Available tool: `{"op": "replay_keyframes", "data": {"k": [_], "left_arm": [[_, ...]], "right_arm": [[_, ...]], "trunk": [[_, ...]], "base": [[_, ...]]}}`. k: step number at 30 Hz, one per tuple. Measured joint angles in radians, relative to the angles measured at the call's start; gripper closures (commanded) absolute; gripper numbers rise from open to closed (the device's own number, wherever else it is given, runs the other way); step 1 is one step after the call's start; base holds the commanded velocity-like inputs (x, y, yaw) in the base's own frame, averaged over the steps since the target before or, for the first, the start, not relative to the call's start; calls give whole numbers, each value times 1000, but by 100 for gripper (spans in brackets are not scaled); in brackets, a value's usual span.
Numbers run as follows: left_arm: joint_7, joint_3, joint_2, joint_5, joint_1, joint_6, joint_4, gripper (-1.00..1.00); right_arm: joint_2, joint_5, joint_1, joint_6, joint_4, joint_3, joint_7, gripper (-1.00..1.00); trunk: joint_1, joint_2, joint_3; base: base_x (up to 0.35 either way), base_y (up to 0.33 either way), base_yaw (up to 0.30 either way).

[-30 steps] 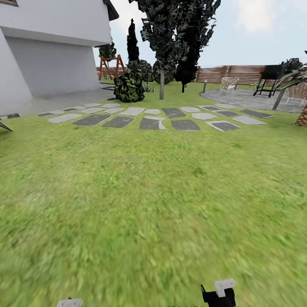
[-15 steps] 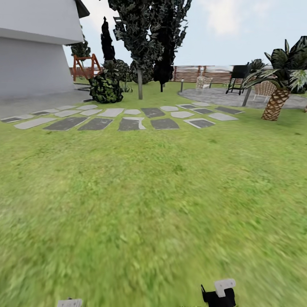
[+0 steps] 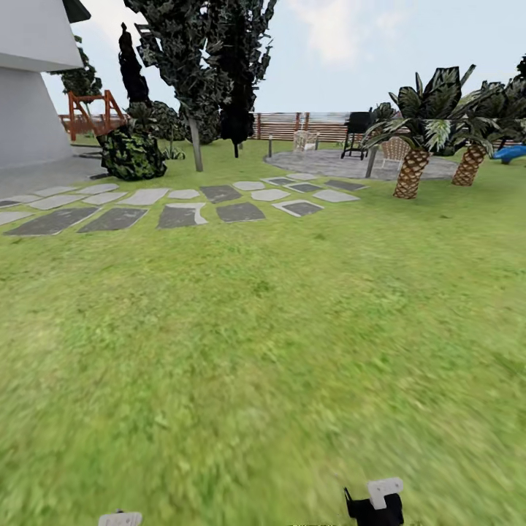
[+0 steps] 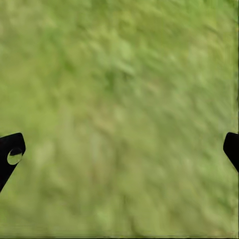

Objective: In the garden, pick up the pesticide atomizer on the floor and spray pesticide onto both trees until each tree trunk is fully covered.

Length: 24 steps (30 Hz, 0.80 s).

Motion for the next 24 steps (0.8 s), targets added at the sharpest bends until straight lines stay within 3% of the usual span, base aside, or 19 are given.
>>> {"op": "replay_keyframes", "data": {"k": [24], "left_arm": [[0, 1, 0, 2, 0, 0, 0, 100]], "right_arm": [[0, 0, 0, 0, 0, 0, 0, -100]], "trunk": [[0, 0, 0]], "base": [[0, -273, -300]]}}
